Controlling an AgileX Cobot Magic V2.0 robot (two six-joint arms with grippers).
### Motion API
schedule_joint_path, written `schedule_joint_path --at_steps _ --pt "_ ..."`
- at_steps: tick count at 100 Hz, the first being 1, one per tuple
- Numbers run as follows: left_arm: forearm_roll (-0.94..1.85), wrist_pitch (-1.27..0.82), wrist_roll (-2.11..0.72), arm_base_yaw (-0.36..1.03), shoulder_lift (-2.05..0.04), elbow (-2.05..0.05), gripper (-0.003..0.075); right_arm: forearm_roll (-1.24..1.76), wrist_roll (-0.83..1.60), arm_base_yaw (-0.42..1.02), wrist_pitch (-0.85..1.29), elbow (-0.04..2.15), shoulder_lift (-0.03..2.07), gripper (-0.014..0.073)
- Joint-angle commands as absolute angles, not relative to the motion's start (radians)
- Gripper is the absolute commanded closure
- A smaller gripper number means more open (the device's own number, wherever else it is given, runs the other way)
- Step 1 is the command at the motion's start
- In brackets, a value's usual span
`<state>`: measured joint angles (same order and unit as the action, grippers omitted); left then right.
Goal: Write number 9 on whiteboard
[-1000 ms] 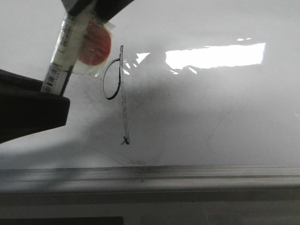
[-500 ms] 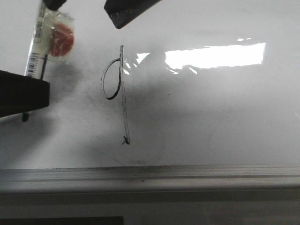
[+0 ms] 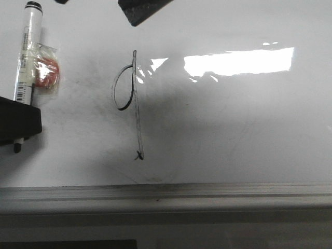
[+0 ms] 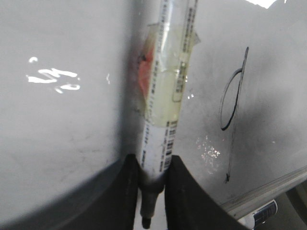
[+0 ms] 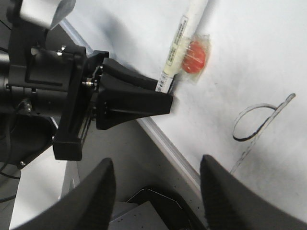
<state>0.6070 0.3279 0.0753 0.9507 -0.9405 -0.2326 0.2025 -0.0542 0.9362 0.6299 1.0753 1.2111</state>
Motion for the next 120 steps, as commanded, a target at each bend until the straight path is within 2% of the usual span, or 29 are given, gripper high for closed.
schedule_joint_path --at_steps 1,27,34,49,54,59,68,79,86,93,99,120 --pt "0.616 0.347 0.079 0.959 -0.941 -0.259 0.0741 0.199 -0.042 0.939 0.575 1.109 1.181 0.0250" --pt "0.616 0.345 0.079 0.959 -0.941 -0.259 0.0720 0.199 -0.042 0.939 0.575 1.109 1.181 0.0250" --pt "0.616 0.345 0.079 0.959 -0.941 -0.259 0.0634 0.199 -0.042 0.939 0.575 1.109 1.181 0.0250" --pt "0.602 0.343 0.079 0.959 -0.930 -0.259 0.0348 0.192 -0.044 0.939 0.564 1.109 1.181 0.0250" --pt "0.604 0.343 0.079 0.959 -0.920 -0.259 0.0304 0.170 -0.044 0.939 0.555 1.107 1.174 0.0250" --pt "0.604 0.343 0.079 0.959 -0.907 -0.259 0.0292 0.152 -0.044 0.939 0.546 1.105 1.167 0.0251" --pt "0.604 0.343 0.079 0.959 -0.873 -0.259 0.0293 0.128 -0.046 0.939 0.538 1.105 1.148 0.0309" --pt "0.599 0.340 0.079 0.959 -0.801 -0.259 0.0303 0.085 -0.054 0.939 0.482 1.064 1.094 0.0520" --pt "0.583 0.310 0.077 0.959 -0.741 -0.259 0.0388 0.063 -0.054 0.939 0.423 1.006 1.042 0.0659" --pt "0.546 0.263 0.075 0.959 -0.678 -0.259 0.0558 0.053 -0.054 0.939 0.362 0.934 0.980 0.0657" --pt "0.510 0.220 0.072 0.959 -0.629 -0.259 0.0735 0.036 -0.054 0.939 0.310 0.861 0.918 0.0657" --pt "0.375 0.142 0.069 0.959 -0.481 -0.244 0.0741 -0.057 -0.054 0.939 0.036 0.564 0.674 0.0657"
